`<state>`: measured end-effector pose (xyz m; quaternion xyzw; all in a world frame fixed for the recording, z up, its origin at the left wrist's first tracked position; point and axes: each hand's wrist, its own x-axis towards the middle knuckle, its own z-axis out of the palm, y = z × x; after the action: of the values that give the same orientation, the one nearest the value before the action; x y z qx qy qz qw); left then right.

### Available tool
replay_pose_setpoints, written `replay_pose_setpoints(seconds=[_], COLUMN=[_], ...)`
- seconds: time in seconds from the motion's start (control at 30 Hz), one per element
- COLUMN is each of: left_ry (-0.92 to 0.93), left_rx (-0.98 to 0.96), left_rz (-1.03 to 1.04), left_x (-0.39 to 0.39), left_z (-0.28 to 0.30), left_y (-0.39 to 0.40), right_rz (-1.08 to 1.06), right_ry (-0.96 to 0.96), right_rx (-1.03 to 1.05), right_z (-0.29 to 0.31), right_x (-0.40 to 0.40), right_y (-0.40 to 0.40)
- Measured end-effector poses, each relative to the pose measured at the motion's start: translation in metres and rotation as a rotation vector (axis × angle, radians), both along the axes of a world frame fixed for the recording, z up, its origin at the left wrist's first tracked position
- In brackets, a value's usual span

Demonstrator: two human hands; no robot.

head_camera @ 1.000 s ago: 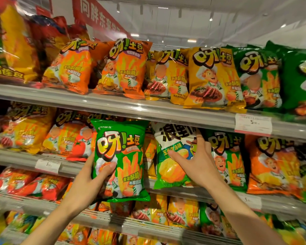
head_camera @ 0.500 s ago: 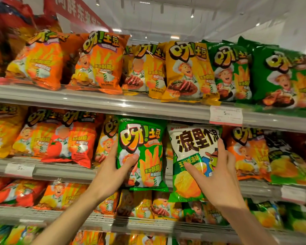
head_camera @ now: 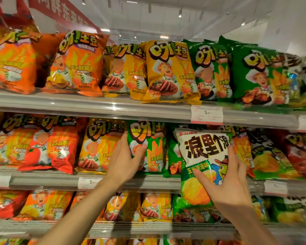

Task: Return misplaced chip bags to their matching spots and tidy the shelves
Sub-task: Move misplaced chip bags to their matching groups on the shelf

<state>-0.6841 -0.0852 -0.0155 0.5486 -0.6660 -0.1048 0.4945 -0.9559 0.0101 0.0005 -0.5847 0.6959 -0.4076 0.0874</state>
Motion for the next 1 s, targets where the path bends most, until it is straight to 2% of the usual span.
replay_pose_setpoints(seconds=[0.13,0.23,0.33,0.47,0.8,0.9,1.0], left_ry=[-0.204,-0.357,-0.509,-0.752,-0.761,-0.657,-0.468], left_rx=[0.017,-0.229,-0.336,-0.277,-0.155,-0.183,-0.240], left_rz=[0.199,0.331,0.284,0.201,0.205,0.162,0.039], left_x=[-0.013,-0.011,-0.009,-0.011,-0.012,-0.022,-0.044], left_z=[-0.004,-0.002,-0.001,-0.014,-0.013,-0.011,-0.011], left_y=[0.000,0.002,0.003,-0.003,-0.009,0.007,0.031], right_rz=[0.012,0.021,0.038,0.048,0.061,0.079,0.101], right_ry=[-0.001,0.008,0.024,0.034,0.030,0.015,-0.018], right_rx=[-0.002,-0.007,-0.026,-0.031,-0.034,-0.046,-0.047], right_z=[0.000,-0.001,-0.004,-0.007,-0.012,-0.011,-0.010], right_x=[-0.003,-0.005,-0.005,-0.003,0.000,-0.003,-0.010], right_y=[-0.002,-0.004,-0.007,-0.011,-0.015,-0.014,-0.011])
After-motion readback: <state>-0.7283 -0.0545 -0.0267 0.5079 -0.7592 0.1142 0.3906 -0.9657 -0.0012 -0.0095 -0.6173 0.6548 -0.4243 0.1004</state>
